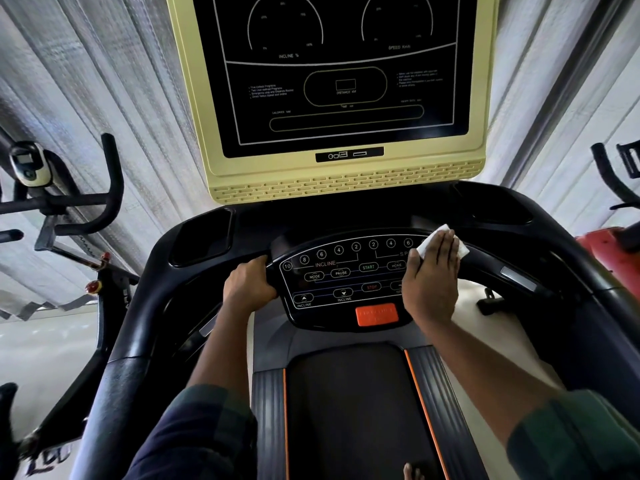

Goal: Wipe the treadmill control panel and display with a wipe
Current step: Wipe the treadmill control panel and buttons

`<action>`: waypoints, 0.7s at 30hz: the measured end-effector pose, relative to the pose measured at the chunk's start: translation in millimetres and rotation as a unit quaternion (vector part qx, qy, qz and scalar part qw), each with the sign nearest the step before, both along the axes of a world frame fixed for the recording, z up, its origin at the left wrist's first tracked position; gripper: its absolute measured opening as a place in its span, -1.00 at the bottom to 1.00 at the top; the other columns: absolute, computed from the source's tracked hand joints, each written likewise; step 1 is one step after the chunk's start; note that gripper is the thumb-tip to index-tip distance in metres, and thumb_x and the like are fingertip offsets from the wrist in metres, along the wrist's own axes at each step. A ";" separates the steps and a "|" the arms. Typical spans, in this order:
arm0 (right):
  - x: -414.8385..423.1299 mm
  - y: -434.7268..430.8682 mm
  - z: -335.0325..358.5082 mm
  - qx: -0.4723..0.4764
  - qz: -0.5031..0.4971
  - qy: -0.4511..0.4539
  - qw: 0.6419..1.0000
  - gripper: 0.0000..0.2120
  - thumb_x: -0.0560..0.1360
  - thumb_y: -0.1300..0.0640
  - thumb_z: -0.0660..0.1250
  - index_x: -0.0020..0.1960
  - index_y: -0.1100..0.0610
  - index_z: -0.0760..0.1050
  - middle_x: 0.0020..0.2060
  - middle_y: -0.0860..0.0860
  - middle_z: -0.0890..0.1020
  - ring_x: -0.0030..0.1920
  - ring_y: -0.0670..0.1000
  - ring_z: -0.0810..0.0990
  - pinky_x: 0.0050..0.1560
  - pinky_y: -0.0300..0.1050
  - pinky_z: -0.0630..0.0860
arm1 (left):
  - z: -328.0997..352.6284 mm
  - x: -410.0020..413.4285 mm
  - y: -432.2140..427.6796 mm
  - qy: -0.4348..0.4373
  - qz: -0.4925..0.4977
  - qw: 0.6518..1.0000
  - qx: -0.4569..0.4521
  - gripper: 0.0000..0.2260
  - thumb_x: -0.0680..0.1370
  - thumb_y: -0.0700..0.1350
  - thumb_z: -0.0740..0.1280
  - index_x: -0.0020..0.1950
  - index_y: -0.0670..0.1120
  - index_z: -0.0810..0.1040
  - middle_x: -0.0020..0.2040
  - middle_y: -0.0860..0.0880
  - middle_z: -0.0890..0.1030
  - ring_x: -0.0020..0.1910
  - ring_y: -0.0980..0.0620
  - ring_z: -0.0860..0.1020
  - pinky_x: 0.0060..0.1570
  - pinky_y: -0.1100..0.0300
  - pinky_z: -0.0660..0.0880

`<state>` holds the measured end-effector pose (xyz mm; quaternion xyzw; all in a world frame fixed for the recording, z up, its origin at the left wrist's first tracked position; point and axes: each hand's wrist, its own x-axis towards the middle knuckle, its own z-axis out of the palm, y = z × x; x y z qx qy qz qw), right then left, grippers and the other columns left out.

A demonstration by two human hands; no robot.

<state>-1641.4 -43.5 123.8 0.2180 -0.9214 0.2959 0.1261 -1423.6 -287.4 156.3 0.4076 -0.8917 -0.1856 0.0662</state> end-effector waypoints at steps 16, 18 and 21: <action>46.6 -27.1 -3.0 -0.010 -0.019 -0.016 1.000 -0.32 0.68 -0.14 -0.05 0.62 0.29 -0.07 0.61 0.23 0.06 0.63 0.16 -0.02 0.62 0.09 -0.01 | -5.9 -0.1 -3.1 0.005 0.002 1.000 -0.023 -0.71 0.29 0.02 0.46 -0.06 0.01 0.49 -0.20 -0.03 0.62 -0.15 -0.19 0.60 -0.25 0.10 0.46; 68.6 -30.0 -11.8 0.022 0.016 0.007 1.000 -0.29 0.67 -0.19 -0.06 0.62 0.29 -0.05 0.61 0.22 0.09 0.63 0.16 0.01 0.62 0.07 0.01 | -6.6 -0.3 -3.6 0.006 0.001 1.000 -0.027 -0.71 0.29 0.03 0.46 -0.05 0.01 0.50 -0.20 -0.03 0.62 -0.15 -0.20 0.60 -0.25 0.11 0.45; 67.2 -23.3 -14.3 0.062 0.075 0.040 0.994 -0.30 0.68 -0.20 -0.09 0.62 0.28 -0.02 0.61 0.19 0.11 0.63 0.12 0.03 0.62 0.05 0.04 | -7.5 0.3 -3.9 0.009 -0.003 1.000 -0.024 -0.71 0.29 0.03 0.45 -0.06 0.00 0.48 -0.20 -0.03 0.62 -0.16 -0.19 0.60 -0.23 0.08 0.50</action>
